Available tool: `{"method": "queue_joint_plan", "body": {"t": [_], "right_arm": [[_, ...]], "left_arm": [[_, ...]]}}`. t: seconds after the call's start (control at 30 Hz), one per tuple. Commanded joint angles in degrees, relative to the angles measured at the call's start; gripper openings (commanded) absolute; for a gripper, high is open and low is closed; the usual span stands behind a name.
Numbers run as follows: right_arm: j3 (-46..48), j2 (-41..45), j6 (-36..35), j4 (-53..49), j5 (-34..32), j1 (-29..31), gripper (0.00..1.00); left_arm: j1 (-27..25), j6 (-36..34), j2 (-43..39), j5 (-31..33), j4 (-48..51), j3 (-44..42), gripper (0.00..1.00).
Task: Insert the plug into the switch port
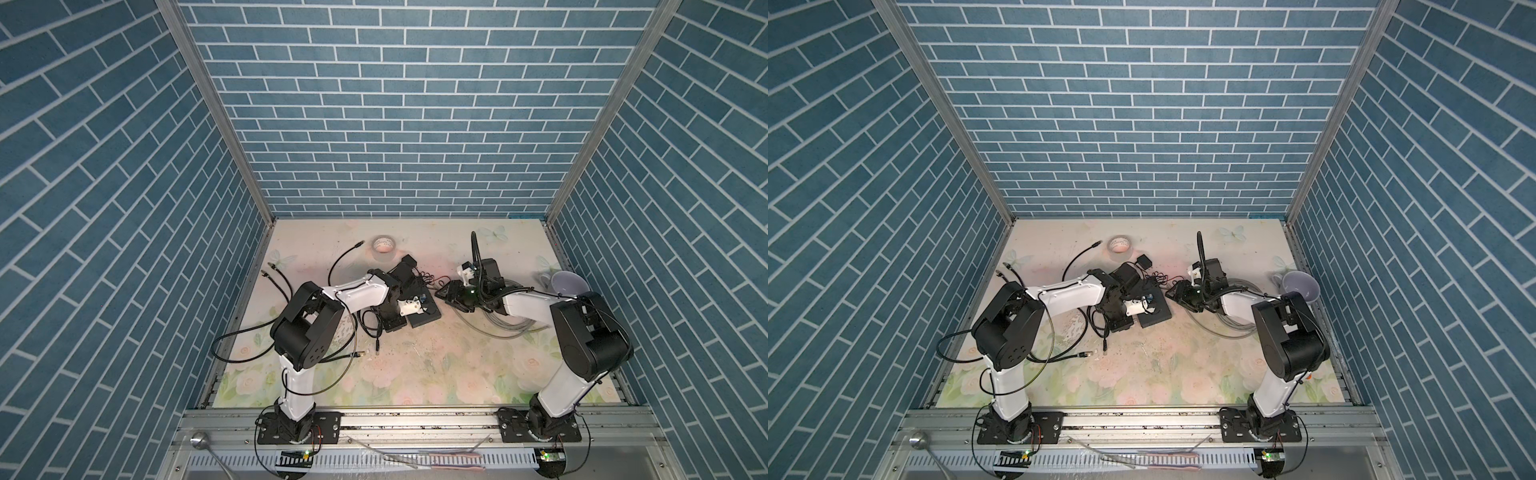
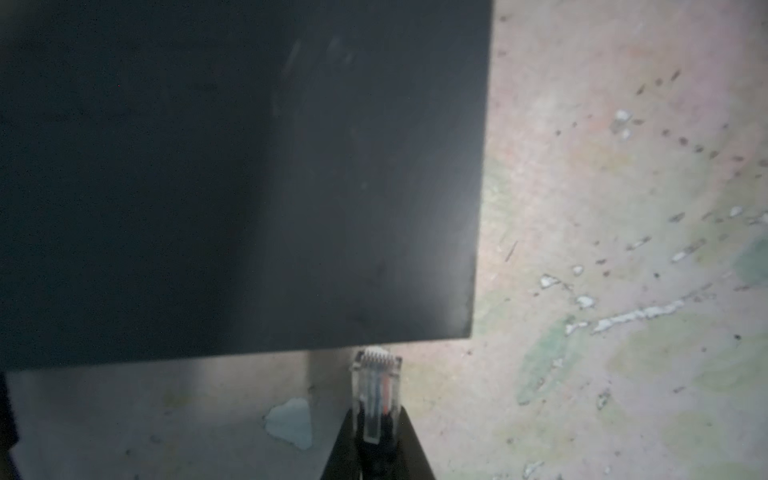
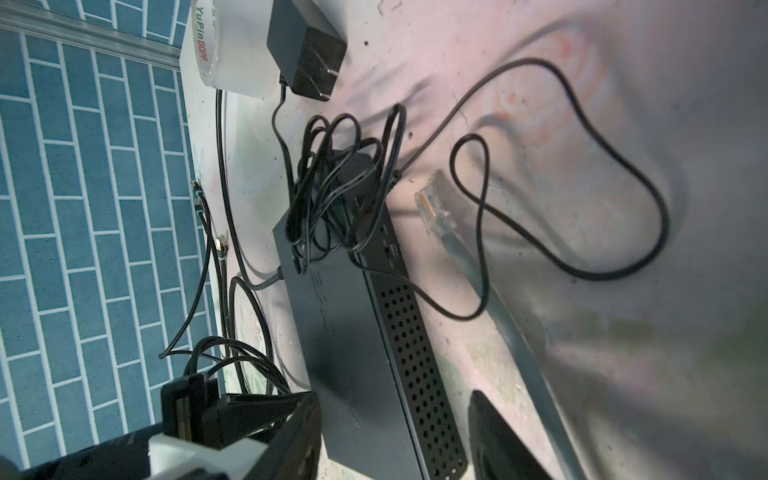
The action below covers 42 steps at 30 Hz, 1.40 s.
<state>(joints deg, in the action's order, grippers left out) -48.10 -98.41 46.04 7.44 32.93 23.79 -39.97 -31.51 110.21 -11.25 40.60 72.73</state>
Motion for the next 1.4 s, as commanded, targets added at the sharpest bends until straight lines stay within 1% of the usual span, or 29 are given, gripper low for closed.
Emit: {"method": "queue_joint_plan", "body": {"t": [0.0, 0.13, 0.23, 0.37, 0.57, 0.67, 0.9, 1.0, 1.1, 1.2, 1.27, 1.37], "right_arm": [[1.1, -1.0, -0.3, 3.6, 0.5, 0.5, 0.57], [0.6, -2.4, -0.2, 5.0, 1.8, 1.1, 0.57], [0.7, -3.6, 0.7, 6.8, 2.7, 1.7, 0.57], [0.5, -4.4, 0.6, 6.6, 1.9, 2.4, 0.57], [0.7, -5.3, 0.4, 5.9, 0.8, 2.6, 0.57], [1.0, -5.1, 0.5, 6.1, 0.6, 2.7, 0.57], [1.3, -4.7, 1.3, 7.1, 0.9, 2.7, 0.57], [2.8, -3.4, 2.1, 7.6, 0.3, 2.5, 0.57], [5.3, 0.1, 2.5, 7.1, -0.4, 1.3, 0.56], [6.3, 5.4, 2.1, 3.9, -1.7, 0.3, 0.53], [6.2, 8.9, 1.0, 0.9, -2.6, 0.3, 0.48], [6.7, 13.1, 1.1, -0.9, -1.8, 0.5, 0.37]], "left_arm": [[-0.8, 1.8, 1.6, 1.1, 0.4, 0.1, 0.16], [-1.3, 4.0, 2.5, 0.3, -0.4, 1.1, 0.18], [-2.2, 4.4, 3.4, 1.2, 0.5, 1.6, 0.18], [-2.5, 6.0, 2.9, 2.1, 1.8, 0.8, 0.18], [-2.6, 6.2, 2.2, 4.3, 4.8, -0.3, 0.18], [-2.7, 6.3, 2.2, 3.8, 4.2, -1.2, 0.18], [-4.1, 6.9, 4.4, 3.3, 4.3, 1.4, 0.19], [-3.8, 8.4, 1.6, 1.6, 0.5, -0.4, 0.19], [-2.5, 7.9, -2.8, -0.7, -1.1, -2.5, 0.20], [-0.9, 6.0, -5.9, -1.4, -0.2, -3.1, 0.21], [0.3, 5.3, -7.5, -2.5, 0.8, -3.0, 0.21], [1.3, 4.2, -10.3, -3.7, 1.0, -3.7, 0.21]]}}
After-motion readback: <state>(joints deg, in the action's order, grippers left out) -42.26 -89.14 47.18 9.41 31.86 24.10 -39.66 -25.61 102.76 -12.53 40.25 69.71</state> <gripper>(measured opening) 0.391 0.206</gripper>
